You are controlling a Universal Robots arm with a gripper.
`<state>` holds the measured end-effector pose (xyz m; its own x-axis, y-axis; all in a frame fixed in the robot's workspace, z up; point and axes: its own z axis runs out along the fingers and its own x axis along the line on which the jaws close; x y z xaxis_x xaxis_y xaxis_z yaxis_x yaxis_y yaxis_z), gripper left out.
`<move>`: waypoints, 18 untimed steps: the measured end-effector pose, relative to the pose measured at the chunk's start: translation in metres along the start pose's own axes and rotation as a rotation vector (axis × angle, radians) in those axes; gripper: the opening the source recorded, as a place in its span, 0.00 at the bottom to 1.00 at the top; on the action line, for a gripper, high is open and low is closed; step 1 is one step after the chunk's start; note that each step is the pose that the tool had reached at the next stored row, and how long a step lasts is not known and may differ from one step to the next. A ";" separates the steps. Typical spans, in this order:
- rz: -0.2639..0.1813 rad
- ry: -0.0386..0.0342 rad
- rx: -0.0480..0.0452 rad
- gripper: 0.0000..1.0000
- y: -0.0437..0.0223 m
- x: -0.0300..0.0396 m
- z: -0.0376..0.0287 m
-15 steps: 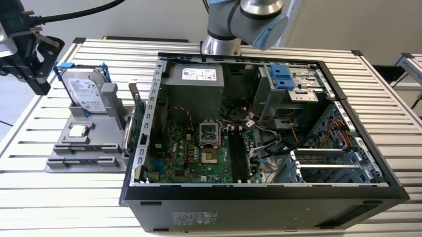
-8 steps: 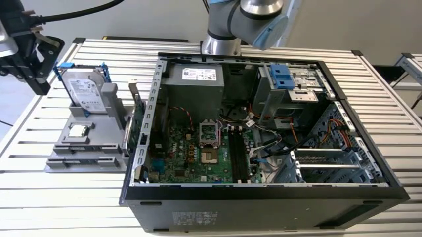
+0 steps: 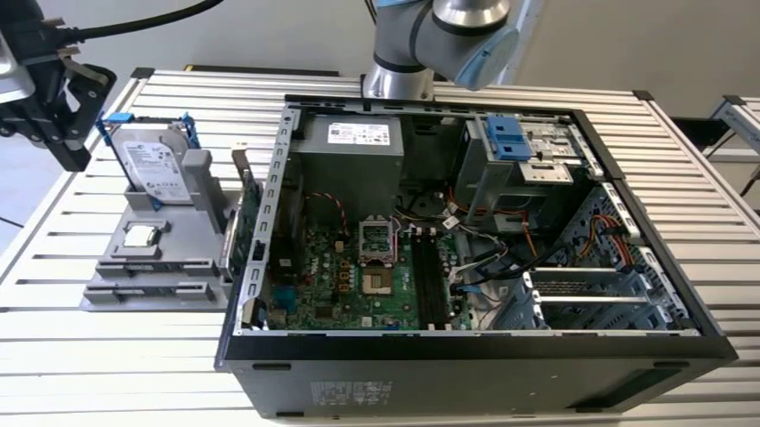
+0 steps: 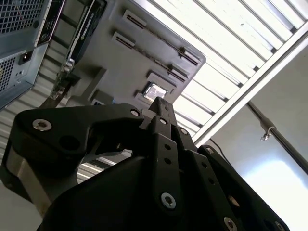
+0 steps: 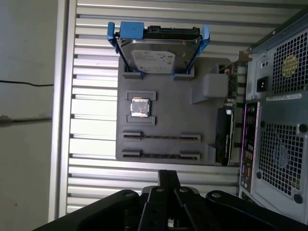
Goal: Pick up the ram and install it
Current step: 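Reach for the ram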
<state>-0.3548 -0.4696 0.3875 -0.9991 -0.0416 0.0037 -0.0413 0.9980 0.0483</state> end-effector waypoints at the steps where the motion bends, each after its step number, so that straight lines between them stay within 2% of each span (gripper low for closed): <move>1: -0.002 0.0001 0.0000 0.00 0.0000 0.0000 0.0000; 18: -0.022 0.0011 0.0001 0.00 0.0000 0.0000 0.0000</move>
<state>-0.3549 -0.4696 0.3874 -0.9979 -0.0640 0.0037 -0.0638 0.9968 0.0483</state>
